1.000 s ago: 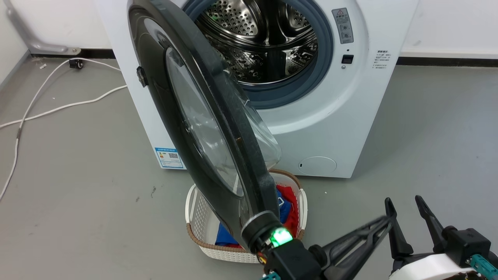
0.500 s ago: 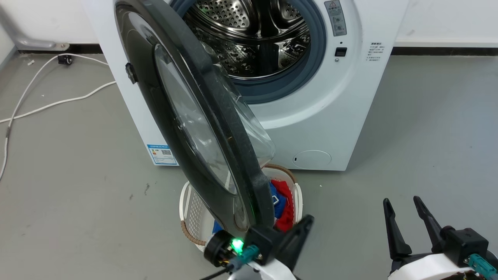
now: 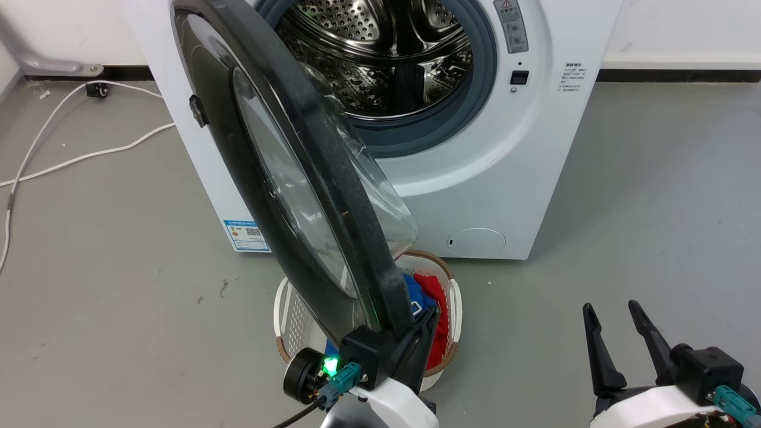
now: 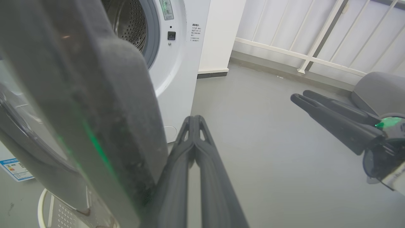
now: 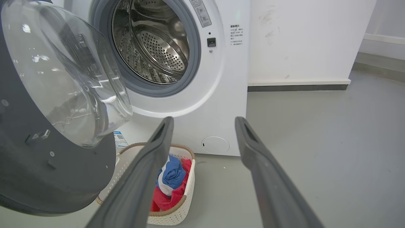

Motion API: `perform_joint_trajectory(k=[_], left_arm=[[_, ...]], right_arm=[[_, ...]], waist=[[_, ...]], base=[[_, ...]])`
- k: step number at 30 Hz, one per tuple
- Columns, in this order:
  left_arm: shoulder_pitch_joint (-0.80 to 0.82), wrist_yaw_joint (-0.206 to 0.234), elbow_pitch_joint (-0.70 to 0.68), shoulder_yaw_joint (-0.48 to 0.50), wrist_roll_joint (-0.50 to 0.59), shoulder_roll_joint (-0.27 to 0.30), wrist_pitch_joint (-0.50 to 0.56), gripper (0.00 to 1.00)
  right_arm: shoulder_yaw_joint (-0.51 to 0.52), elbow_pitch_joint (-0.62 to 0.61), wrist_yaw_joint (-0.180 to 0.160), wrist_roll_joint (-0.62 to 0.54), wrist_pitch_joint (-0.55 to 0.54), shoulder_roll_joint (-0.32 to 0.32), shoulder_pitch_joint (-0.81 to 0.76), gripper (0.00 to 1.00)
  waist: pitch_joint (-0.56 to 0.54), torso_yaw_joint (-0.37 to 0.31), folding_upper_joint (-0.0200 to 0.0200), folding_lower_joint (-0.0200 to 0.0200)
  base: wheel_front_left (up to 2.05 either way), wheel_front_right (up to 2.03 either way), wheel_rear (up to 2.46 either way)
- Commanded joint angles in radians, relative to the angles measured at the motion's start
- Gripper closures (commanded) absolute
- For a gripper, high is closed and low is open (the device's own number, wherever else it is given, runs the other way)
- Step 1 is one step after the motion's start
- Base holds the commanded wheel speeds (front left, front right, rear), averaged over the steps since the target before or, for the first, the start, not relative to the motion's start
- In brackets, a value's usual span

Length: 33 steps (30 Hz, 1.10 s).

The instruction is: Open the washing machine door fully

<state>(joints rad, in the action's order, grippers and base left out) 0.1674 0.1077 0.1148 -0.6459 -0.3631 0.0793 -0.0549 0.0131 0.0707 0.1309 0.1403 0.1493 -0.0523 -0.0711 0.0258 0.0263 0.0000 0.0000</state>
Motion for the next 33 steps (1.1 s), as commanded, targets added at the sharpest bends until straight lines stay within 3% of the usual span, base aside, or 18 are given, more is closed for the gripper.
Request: perform_joint_trajectory(k=[1, 14, 33], left_arm=[[-0.018, 0.019, 0.001, 0.008, 0.008, 0.013, -0.004, 1.00], [-0.107, 0.088, -0.084, 0.042, 0.005, 0.063, -0.021, 1.00], [-0.180, 0.129, -0.173, 0.056, -0.013, 0.089, -0.039, 1.00]], right_arm=[[-0.004, 0.006, 0.000, 0.004, 0.003, 0.004, 0.014, 0.00], [0.004, 0.031, 0.000, 0.017, 0.016, 0.004, 0.020, 0.00], [0.030, 0.018, 0.000, 0.001, 0.002, 0.003, 0.027, 0.00]], waist=[[-0.002, 0.005, 0.0000, 0.0000], [0.000, 0.081, 0.0000, 0.0000], [0.018, 0.365, 0.0000, 0.0000]], base=[[0.00, 0.00, 0.00], [0.00, 0.00, 0.00], [0.00, 0.00, 0.00]])
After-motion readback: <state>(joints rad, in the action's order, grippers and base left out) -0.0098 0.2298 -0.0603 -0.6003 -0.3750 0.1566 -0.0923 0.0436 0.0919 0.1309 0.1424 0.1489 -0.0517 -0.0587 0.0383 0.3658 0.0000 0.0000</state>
